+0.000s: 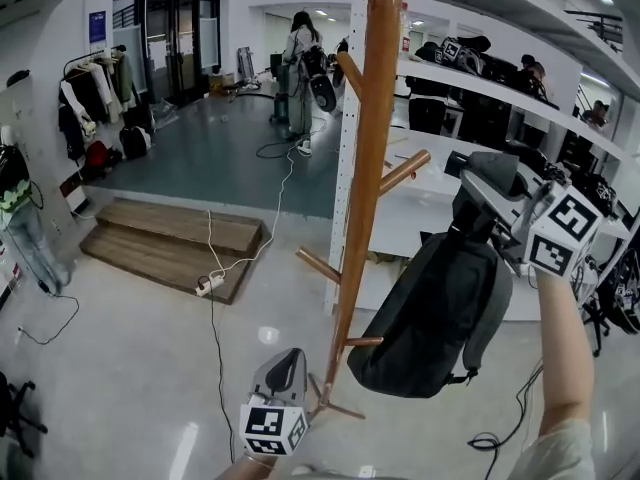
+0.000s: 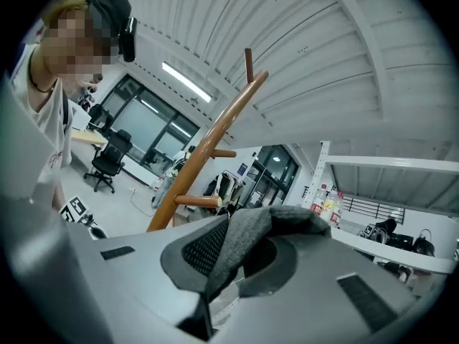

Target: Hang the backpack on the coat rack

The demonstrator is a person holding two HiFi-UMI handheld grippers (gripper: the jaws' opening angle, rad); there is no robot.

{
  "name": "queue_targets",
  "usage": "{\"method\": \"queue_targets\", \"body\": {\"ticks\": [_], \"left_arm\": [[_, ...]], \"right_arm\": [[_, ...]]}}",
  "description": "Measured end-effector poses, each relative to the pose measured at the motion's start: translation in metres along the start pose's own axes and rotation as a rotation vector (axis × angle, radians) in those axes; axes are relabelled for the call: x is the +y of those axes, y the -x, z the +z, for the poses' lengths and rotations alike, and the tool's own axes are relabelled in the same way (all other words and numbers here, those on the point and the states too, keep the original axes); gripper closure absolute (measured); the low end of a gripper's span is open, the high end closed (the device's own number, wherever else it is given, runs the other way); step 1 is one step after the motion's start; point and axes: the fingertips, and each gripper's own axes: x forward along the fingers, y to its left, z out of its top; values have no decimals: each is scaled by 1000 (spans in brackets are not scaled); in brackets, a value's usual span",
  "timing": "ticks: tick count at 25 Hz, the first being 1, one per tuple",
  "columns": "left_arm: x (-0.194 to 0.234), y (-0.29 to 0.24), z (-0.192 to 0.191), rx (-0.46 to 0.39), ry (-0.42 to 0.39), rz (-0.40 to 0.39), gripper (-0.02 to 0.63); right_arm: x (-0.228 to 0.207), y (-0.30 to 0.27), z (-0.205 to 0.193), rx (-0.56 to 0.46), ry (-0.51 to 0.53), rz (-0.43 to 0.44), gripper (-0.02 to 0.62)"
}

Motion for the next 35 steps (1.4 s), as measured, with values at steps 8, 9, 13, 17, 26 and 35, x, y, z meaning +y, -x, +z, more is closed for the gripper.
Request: {"method": "queue_targets", "body": {"ticks": [8,9,13,17,26,35], "left_arm": [[18,1,0,4,9,52,584],[20,0,1,3,10,58,584],[22,-3,-1,9,16,67,584],[24,-4,-4,17,19,70,584],[25,-3,-8,33,33,73,584],[24,-14,-20,39,41,74,584]], "right_arm": [[-14,-20,26,41,52,84,558],[-15,-20,31,29,50,99,558],[-28,-10,53,-53,35,166,558],[-44,3,85,-147,86,221,558],[-9,-29,95,-158,202,461,558],[72,-34,58,-40,340,715,558]]}}
